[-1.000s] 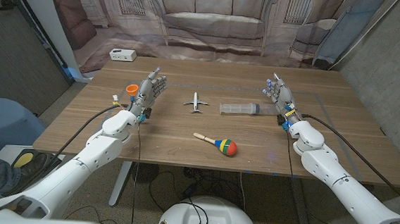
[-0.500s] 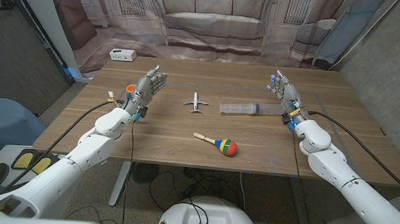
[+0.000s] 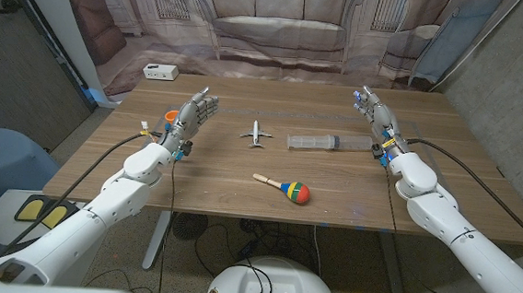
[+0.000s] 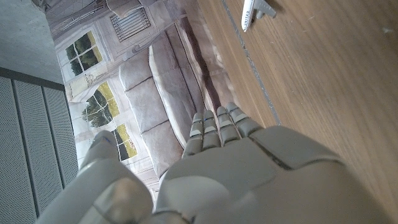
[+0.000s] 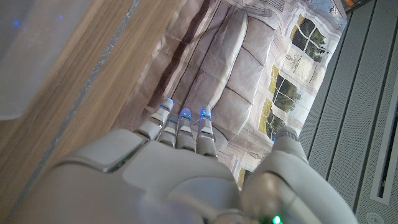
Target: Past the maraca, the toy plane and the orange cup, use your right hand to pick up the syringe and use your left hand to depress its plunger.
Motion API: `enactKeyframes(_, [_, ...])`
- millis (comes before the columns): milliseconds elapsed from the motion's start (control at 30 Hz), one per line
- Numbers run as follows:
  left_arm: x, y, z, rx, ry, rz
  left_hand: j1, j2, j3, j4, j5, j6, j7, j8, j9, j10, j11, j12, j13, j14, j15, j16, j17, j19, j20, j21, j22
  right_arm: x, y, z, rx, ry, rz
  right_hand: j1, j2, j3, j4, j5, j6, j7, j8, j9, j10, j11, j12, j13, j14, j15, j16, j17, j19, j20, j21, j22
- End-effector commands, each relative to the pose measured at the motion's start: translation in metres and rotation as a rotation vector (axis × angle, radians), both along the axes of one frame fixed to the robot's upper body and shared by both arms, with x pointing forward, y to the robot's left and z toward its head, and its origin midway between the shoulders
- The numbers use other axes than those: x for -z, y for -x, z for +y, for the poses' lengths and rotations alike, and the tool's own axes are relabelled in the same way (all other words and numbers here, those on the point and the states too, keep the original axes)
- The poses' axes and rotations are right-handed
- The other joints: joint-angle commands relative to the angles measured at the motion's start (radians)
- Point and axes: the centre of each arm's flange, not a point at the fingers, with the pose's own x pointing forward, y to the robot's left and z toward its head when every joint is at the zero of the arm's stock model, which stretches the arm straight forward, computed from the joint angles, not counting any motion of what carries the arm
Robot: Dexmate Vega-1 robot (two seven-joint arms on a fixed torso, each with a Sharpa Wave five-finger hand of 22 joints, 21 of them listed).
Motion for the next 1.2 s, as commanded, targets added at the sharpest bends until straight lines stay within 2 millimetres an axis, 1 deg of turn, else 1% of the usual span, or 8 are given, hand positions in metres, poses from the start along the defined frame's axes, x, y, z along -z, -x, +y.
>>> enactKeyframes(33, [-0.003, 0.013, -0.003, -0.008, 0.048, -0.005, 0.014, -0.001, 0.005, -0.005, -0.005, 0.014, 0.002, 0.006, 0.005, 0.023, 0.000, 0.012, 0.004, 0.015, -0.001, 0.007, 0.005, 0.010, -0.004, 0.003, 0.003, -0.012, 0.008, 0.003, 0.069, 0.076, -0.068, 0.022, 0.001, 0.003, -0.009, -0.003, -0.056, 0.001, -0.024, 0.000, -0.011, 0.001, -0.007, 0.001, 0.007, -0.003, -0.004, -0.001, 0.035, -0.003, 0.012, 0.003])
enactKeyframes(133, [-0.005, 0.018, -0.001, -0.006, 0.026, -0.007, 0.017, 0.002, 0.006, -0.006, -0.005, 0.015, 0.002, 0.005, 0.005, 0.025, 0.002, 0.011, 0.004, 0.018, -0.001, 0.006, 0.004, 0.003, -0.021, 0.000, 0.003, -0.016, 0.013, 0.001, 0.106, 0.107, -0.086, 0.025, 0.003, 0.004, -0.010, -0.003, -0.080, 0.019, -0.031, 0.000, -0.015, -0.002, -0.009, 0.001, 0.009, -0.001, -0.005, -0.001, 0.046, -0.005, 0.014, 0.003])
enactKeyframes(267, [-0.005, 0.021, 0.003, -0.009, -0.001, -0.010, 0.021, 0.005, 0.007, -0.007, -0.006, 0.010, 0.006, 0.001, 0.005, 0.013, 0.012, 0.005, 0.004, 0.016, 0.002, 0.002, 0.004, 0.000, -0.026, -0.002, 0.003, -0.018, 0.019, -0.004, 0.149, 0.169, -0.088, 0.026, 0.003, 0.004, -0.010, -0.003, -0.085, 0.020, -0.031, 0.000, -0.022, 0.000, -0.012, 0.001, 0.009, 0.003, -0.005, -0.001, 0.052, -0.004, 0.015, 0.003])
enactKeyframes(433, [-0.007, 0.025, 0.005, -0.022, -0.018, 0.001, 0.024, 0.008, 0.007, -0.008, -0.008, 0.001, 0.003, -0.004, 0.005, 0.016, 0.004, 0.004, 0.004, 0.013, 0.004, -0.002, 0.004, -0.019, -0.005, -0.009, 0.003, -0.021, 0.029, -0.012, 0.238, 0.254, -0.095, 0.036, 0.007, 0.006, -0.013, -0.003, -0.106, 0.027, -0.034, 0.000, -0.041, -0.004, -0.018, 0.001, 0.012, 0.002, -0.006, -0.002, 0.080, -0.015, 0.022, 0.003])
enactKeyframes(700, [-0.019, 0.024, 0.003, -0.025, -0.036, -0.009, 0.025, 0.009, 0.006, -0.008, -0.009, 0.003, 0.005, -0.004, 0.005, 0.017, 0.010, 0.003, 0.004, 0.013, 0.006, -0.004, 0.005, -0.015, -0.015, -0.007, 0.003, -0.026, 0.035, -0.021, 0.289, 0.329, -0.109, 0.044, 0.010, 0.009, -0.015, -0.003, -0.132, 0.042, -0.038, 0.000, -0.053, -0.002, -0.021, 0.002, 0.004, 0.005, -0.009, -0.002, 0.083, -0.021, 0.020, 0.003])
enactKeyframes(933, [-0.024, 0.026, -0.005, -0.013, -0.051, -0.025, 0.025, 0.009, 0.006, -0.008, -0.010, 0.005, 0.005, -0.004, 0.005, 0.020, 0.008, 0.003, 0.004, 0.015, 0.006, -0.004, 0.005, -0.015, -0.015, -0.007, 0.003, -0.028, 0.045, -0.026, 0.377, 0.374, -0.155, 0.056, 0.009, 0.011, -0.019, -0.002, -0.106, 0.019, -0.021, 0.001, -0.028, -0.013, -0.010, 0.001, 0.014, -0.010, -0.007, -0.004, 0.087, -0.017, 0.016, 0.002])
enactKeyframes(1133, [-0.026, 0.027, -0.008, -0.007, -0.052, -0.039, 0.026, 0.010, 0.005, -0.008, -0.011, 0.010, 0.004, -0.003, 0.005, 0.027, 0.011, 0.005, 0.004, 0.020, 0.005, -0.003, 0.005, -0.013, -0.014, -0.006, 0.003, -0.027, 0.049, -0.031, 0.421, 0.382, -0.171, 0.062, 0.009, 0.011, -0.020, -0.002, -0.104, 0.013, -0.020, 0.001, -0.048, -0.013, -0.018, 0.000, 0.008, -0.014, -0.010, -0.005, 0.089, -0.021, 0.014, 0.002])
enactKeyframes(1200, [-0.026, 0.027, -0.008, -0.005, -0.046, -0.039, 0.026, 0.011, 0.005, -0.008, -0.011, 0.013, 0.005, -0.002, 0.005, 0.030, 0.009, 0.005, 0.004, 0.021, 0.004, -0.003, 0.005, -0.013, -0.014, -0.006, 0.003, -0.027, 0.049, -0.032, 0.429, 0.396, -0.169, 0.067, 0.011, 0.011, -0.019, -0.002, -0.048, 0.004, 0.002, 0.004, -0.054, -0.016, -0.018, 0.000, 0.009, -0.009, -0.011, -0.005, 0.091, -0.022, 0.011, 0.002])
